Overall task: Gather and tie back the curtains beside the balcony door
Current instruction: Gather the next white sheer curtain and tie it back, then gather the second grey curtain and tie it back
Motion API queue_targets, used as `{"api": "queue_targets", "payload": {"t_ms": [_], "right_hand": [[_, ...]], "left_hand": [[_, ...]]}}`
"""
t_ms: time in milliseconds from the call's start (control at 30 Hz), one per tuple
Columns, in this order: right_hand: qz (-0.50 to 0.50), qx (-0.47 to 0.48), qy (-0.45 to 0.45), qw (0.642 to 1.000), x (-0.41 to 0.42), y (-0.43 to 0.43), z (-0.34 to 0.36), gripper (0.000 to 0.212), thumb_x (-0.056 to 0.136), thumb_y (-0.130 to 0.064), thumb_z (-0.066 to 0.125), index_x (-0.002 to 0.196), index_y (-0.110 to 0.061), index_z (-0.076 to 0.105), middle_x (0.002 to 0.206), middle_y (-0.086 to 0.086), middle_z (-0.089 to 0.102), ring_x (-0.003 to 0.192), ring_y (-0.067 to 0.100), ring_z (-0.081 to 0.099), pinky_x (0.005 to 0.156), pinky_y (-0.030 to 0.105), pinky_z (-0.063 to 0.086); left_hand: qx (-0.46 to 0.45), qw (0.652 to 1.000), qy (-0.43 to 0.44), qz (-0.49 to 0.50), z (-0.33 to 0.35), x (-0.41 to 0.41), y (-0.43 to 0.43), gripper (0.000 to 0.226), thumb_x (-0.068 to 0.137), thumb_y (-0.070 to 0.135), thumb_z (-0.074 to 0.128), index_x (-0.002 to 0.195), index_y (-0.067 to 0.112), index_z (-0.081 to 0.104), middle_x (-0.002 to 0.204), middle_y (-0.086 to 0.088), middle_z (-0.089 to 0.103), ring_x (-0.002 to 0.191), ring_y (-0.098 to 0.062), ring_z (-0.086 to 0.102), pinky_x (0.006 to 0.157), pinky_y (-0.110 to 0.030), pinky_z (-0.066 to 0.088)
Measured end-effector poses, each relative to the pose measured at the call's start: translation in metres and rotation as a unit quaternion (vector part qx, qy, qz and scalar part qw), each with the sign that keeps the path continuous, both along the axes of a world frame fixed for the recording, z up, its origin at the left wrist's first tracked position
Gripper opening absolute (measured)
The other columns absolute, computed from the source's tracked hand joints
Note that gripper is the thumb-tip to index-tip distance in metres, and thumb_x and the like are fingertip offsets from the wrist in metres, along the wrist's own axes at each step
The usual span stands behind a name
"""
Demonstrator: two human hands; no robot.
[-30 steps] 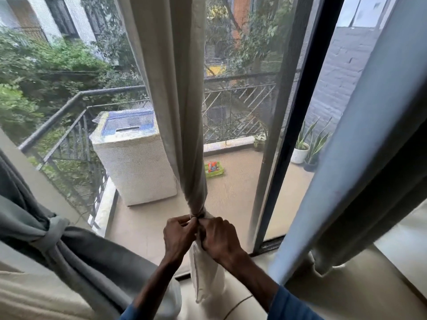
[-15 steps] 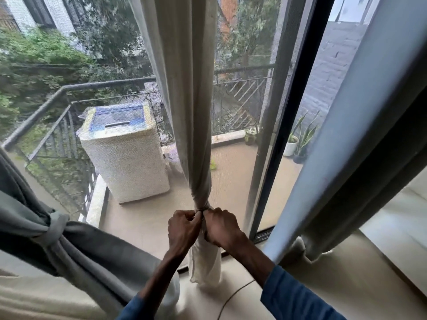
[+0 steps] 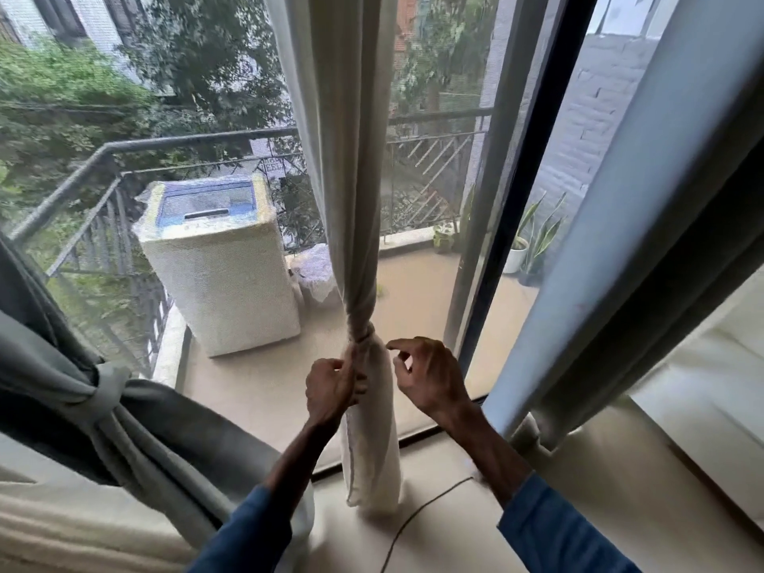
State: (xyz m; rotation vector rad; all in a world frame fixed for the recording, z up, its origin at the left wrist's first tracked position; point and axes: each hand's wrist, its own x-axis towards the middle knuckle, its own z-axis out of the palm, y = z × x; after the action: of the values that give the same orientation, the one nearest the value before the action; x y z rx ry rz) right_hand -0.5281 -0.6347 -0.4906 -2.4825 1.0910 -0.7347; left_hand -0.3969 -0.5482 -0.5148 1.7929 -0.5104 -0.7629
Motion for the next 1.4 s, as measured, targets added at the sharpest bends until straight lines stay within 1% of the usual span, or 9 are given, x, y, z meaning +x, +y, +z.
{"api": "queue_targets", "payload": {"t_ms": [100,333,433,567,667,900,1033,1200,1400], "right_hand": [[-0.022,-0.024,-0.019,0.999,-0.012,-0.014,-0.008,0.032,0.086,-0.023,0.058,0.113,-0.027,0.073,0.1,-0.002,0.076,0.079,0.023,0.072,0.076,0.036,0.057],[-0.043,-0.024,-0.071,0.996,-0.049,-0.056,0.016,0.031,0.087,-0.017,0.061,0.115,-0.022,0.073,0.099,-0.001,0.076,0.082,0.021,0.071,0.079,0.031,0.056],[-0.035,-0.082,-0.108,0.99,-0.07,-0.078,0.028,0.028,0.082,-0.008,0.067,0.108,-0.013,0.075,0.096,0.004,0.077,0.081,0.024,0.072,0.077,0.024,0.05],[-0.015,-0.078,-0.095,0.992,-0.117,-0.117,0.057,0.03,0.084,-0.014,0.065,0.113,-0.015,0.073,0.092,0.004,0.072,0.087,0.026,0.068,0.072,0.033,0.055],[-0.007,-0.101,-0.097,0.99,-0.157,-0.151,0.094,0.03,0.082,-0.021,0.06,0.11,-0.018,0.071,0.09,0.003,0.07,0.08,0.025,0.067,0.073,0.038,0.057],[-0.01,-0.269,-0.129,0.955,-0.259,-0.232,0.229,0.022,0.084,-0.016,0.06,0.101,-0.012,0.072,0.093,0.007,0.071,0.078,0.024,0.066,0.074,0.036,0.056],[-0.028,-0.352,-0.177,0.919,-0.297,-0.265,0.314,0.019,0.08,-0.012,0.06,0.095,-0.016,0.071,0.089,0.001,0.068,0.078,0.021,0.065,0.071,0.035,0.055],[-0.04,-0.404,-0.227,0.885,-0.323,-0.297,0.397,0.015,0.079,-0.013,0.062,0.089,-0.02,0.07,0.086,-0.005,0.066,0.076,0.016,0.064,0.069,0.036,0.055],[-0.055,-0.428,-0.24,0.87,-0.326,-0.339,0.457,0.014,0.079,-0.019,0.06,0.089,-0.02,0.069,0.089,-0.003,0.067,0.079,0.021,0.066,0.07,0.039,0.056]], "left_hand": [[-0.028,0.999,0.046,-0.002,0.005,-0.008,-0.005,0.058,0.094,0.057,0.054,0.083,0.003,0.071,0.074,-0.013,0.075,0.068,-0.032,0.073,0.066,-0.043,0.059],[-0.046,0.997,0.021,-0.059,0.031,-0.042,-0.042,0.04,0.102,0.036,0.049,0.096,0.003,0.069,0.085,-0.009,0.077,0.071,-0.032,0.072,0.06,-0.032,0.056],[-0.06,0.994,0.008,-0.087,0.047,-0.064,-0.066,0.03,0.102,0.026,0.048,0.096,0.004,0.068,0.088,-0.009,0.077,0.069,-0.028,0.071,0.059,-0.029,0.053],[-0.07,0.99,-0.034,-0.116,0.073,-0.113,-0.115,0.024,0.095,0.017,0.05,0.089,0.006,0.07,0.082,-0.005,0.077,0.069,-0.031,0.073,0.061,-0.032,0.055],[-0.107,0.978,-0.096,-0.15,0.098,-0.152,-0.158,0.025,0.094,0.016,0.05,0.083,0.006,0.07,0.078,-0.005,0.077,0.064,-0.03,0.073,0.059,-0.036,0.056],[-0.214,0.929,-0.266,-0.14,0.205,-0.237,-0.253,0.023,0.09,0.031,0.055,0.08,0.018,0.072,0.07,0.003,0.075,0.059,-0.014,0.072,0.059,-0.043,0.061],[-0.272,0.888,-0.367,-0.061,0.281,-0.27,-0.29,0.018,0.085,0.036,0.063,0.076,0.022,0.07,0.067,0.014,0.07,0.061,-0.002,0.067,0.066,-0.028,0.055],[-0.31,0.826,-0.471,-0.003,0.372,-0.281,-0.333,0.019,0.081,0.053,0.056,0.079,0.036,0.063,0.075,0.014,0.072,0.069,-0.004,0.068,0.073,-0.032,0.056],[-0.38,0.743,-0.548,0.041,0.46,-0.277,-0.375,0.028,0.084,0.057,0.057,0.088,0.029,0.056,0.085,0.011,0.07,0.068,-0.014,0.067,0.07,-0.036,0.055]]}}
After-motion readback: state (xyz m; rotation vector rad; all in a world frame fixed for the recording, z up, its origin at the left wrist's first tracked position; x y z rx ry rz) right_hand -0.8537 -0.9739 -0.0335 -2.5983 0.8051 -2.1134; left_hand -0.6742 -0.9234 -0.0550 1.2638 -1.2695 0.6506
